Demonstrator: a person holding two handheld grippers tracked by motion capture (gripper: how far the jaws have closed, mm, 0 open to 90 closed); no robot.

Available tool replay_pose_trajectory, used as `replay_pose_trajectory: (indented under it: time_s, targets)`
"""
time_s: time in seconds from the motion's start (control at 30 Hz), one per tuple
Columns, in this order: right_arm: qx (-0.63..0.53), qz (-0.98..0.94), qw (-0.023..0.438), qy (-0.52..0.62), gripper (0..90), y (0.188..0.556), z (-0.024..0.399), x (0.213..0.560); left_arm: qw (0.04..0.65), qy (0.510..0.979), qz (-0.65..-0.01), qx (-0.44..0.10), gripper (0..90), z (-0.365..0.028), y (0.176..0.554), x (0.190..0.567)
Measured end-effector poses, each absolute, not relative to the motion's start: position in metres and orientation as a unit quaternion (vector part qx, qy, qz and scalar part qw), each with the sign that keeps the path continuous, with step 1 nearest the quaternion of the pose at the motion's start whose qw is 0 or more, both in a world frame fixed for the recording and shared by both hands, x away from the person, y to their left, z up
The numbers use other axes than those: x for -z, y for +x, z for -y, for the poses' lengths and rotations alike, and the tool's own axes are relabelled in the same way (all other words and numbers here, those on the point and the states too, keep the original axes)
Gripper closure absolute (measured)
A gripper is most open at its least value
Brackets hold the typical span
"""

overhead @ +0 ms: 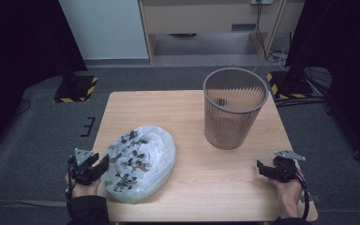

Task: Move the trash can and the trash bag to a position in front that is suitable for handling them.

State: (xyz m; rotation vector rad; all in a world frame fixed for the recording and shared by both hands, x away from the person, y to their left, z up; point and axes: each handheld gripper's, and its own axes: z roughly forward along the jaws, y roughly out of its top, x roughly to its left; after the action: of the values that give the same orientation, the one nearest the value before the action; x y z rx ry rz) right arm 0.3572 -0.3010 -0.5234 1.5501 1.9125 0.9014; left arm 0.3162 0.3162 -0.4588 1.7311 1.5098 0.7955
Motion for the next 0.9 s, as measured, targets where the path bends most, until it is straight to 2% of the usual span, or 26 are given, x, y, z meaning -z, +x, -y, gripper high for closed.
replay_pose_trajectory:
  time_s: [0.03,0.13,0.2,0.37,0.57,0.6,0.67,0.7,0.73,0.77,0.9]
  targets:
    - [-0.349,-0.695,0.254,0.574,21.2,0.357,0.301,0.521,0.371,0.662,-0.572,-0.311,55.7,-0.307,0.322,0.453]
    - [-0.37,-0.684,0.26,0.573,23.1,0.358,0.303,0.516,0.382,0.661,-0.564,-0.316,55.1,-0.295,0.333,0.448]
    - [-0.378,-0.672,0.298,0.563,28.7,0.363,0.305,0.505,0.395,0.667,-0.552,-0.309,54.9,-0.272,0.352,0.441]
    - [-0.395,-0.656,0.34,0.545,34.9,0.378,0.299,0.49,0.414,0.682,-0.519,-0.307,48.9,-0.236,0.374,0.428]
    - [-0.417,-0.646,0.347,0.537,40.1,0.399,0.294,0.477,0.462,0.677,-0.484,-0.307,45.6,-0.182,0.398,0.403]
    - [-0.429,-0.637,0.356,0.532,43.1,0.408,0.293,0.468,0.483,0.669,-0.478,-0.3,46.5,-0.165,0.407,0.397]
    - [-0.438,-0.629,0.362,0.531,43.6,0.413,0.293,0.464,0.49,0.666,-0.475,-0.301,48.7,-0.157,0.412,0.395]
    - [-0.451,-0.608,0.375,0.535,47.9,0.422,0.294,0.456,0.5,0.662,-0.47,-0.302,51.3,-0.14,0.424,0.392]
    - [-0.451,-0.608,0.375,0.535,47.9,0.422,0.294,0.456,0.5,0.662,-0.47,-0.302,53.3,-0.14,0.424,0.392]
    - [-0.459,-0.59,0.384,0.542,51.8,0.431,0.295,0.449,0.504,0.66,-0.467,-0.304,55.0,-0.133,0.43,0.391]
    - [-0.475,-0.577,0.384,0.542,54.9,0.443,0.299,0.439,0.515,0.66,-0.452,-0.308,65.0,-0.102,0.449,0.388]
